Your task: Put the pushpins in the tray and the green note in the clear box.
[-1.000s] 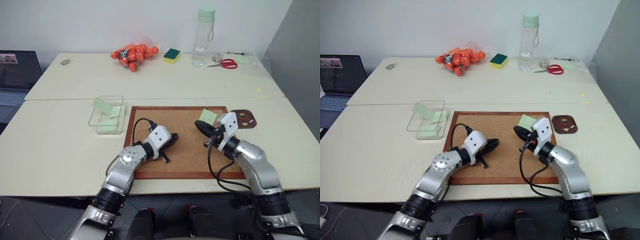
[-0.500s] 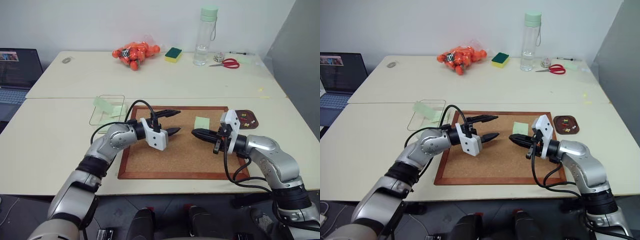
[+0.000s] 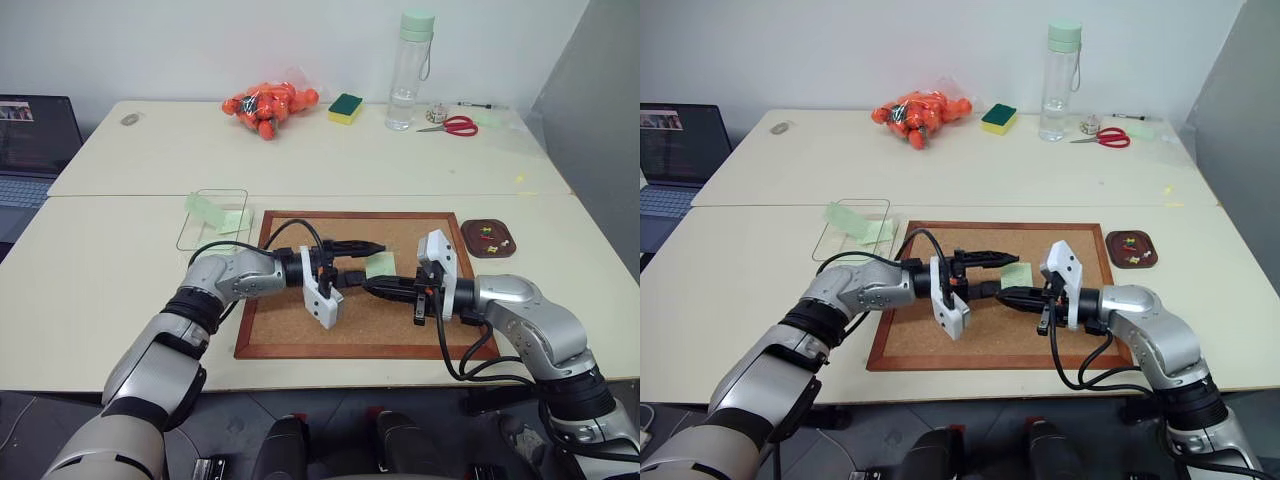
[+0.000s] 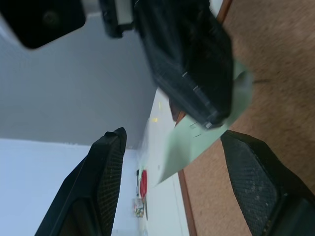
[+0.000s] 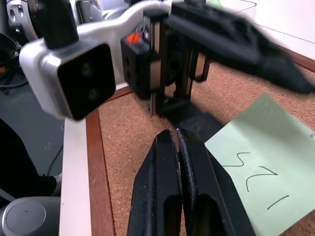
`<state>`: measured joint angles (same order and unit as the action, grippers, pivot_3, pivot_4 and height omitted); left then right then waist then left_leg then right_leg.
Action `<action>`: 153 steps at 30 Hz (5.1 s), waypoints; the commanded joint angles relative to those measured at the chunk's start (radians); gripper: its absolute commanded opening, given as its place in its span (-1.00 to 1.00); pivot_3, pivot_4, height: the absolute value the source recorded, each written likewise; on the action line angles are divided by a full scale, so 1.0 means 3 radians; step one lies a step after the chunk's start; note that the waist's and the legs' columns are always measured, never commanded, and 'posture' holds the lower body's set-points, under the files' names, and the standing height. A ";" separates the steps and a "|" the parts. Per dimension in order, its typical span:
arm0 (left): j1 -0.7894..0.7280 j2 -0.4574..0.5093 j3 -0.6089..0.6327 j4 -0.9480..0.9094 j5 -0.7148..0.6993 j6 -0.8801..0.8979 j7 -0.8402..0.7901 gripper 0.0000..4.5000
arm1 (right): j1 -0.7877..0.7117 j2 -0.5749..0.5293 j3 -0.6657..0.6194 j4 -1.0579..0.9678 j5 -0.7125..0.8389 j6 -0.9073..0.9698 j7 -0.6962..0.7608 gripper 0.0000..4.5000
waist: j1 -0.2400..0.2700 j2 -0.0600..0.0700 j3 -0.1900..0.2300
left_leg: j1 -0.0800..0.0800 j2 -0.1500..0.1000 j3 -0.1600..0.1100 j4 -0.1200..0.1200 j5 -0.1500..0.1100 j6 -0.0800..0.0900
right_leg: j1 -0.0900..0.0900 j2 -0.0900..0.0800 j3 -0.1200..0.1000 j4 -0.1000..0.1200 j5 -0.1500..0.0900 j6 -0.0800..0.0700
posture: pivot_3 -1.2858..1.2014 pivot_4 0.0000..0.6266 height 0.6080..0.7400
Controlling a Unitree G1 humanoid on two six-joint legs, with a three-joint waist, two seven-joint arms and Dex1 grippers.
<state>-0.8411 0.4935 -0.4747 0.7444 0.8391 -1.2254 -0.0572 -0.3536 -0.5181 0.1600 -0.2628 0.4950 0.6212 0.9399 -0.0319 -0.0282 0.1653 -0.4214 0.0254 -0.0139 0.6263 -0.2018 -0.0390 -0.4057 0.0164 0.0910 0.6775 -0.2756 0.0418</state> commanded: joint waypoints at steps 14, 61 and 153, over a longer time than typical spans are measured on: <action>-0.0154 0.0044 -0.0132 0.0151 0.0144 -0.0039 0.0332 -0.49 | -0.0139 0.0071 -0.0070 -0.0080 0.0143 0.0112 0.0056 -1.00 | 0.0000 0.0000 0.0000 | 0.0000 -0.0001 -0.0001 0.0003 0.0000 0.0000 | 0.0000 0.0000 -0.0002 0.0003 0.0000 0.0000 | 0.03 -0.52 1.00; -0.0172 0.0147 -0.0157 0.0146 0.0221 0.0088 0.0392 -0.98 | -0.0544 0.0038 -0.0521 0.0284 0.0786 0.0962 -0.0153 -1.00 | 0.0000 0.0000 0.0000 | 0.0000 0.0001 -0.0002 0.0005 0.0000 0.0000 | 0.0000 -0.0001 -0.0003 0.0009 0.0004 -0.0006 | 0.03 -0.52 1.00; 0.0303 0.0002 -0.0248 -0.0081 -0.2124 -0.0007 -0.1926 -0.32 | -0.0506 -0.0334 -0.0249 0.0190 0.0684 0.0819 0.0438 -1.00 | -0.0002 0.0002 0.0001 | -0.0009 -0.0001 -0.0011 0.0015 0.0000 0.0001 | -0.0003 -0.0001 -0.0011 0.0012 0.0015 -0.0015 | 0.03 -0.52 1.00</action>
<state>-0.7505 0.4917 -0.5792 0.7370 0.2331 -1.2251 -0.6305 -0.4918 -0.6140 0.1023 -0.1909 0.6896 0.8809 1.0646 -0.0326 -0.0275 0.1657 -0.4241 0.0251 -0.0172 0.6308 -0.2017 -0.0387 -0.4065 0.0161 0.0877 0.6813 -0.2711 0.0374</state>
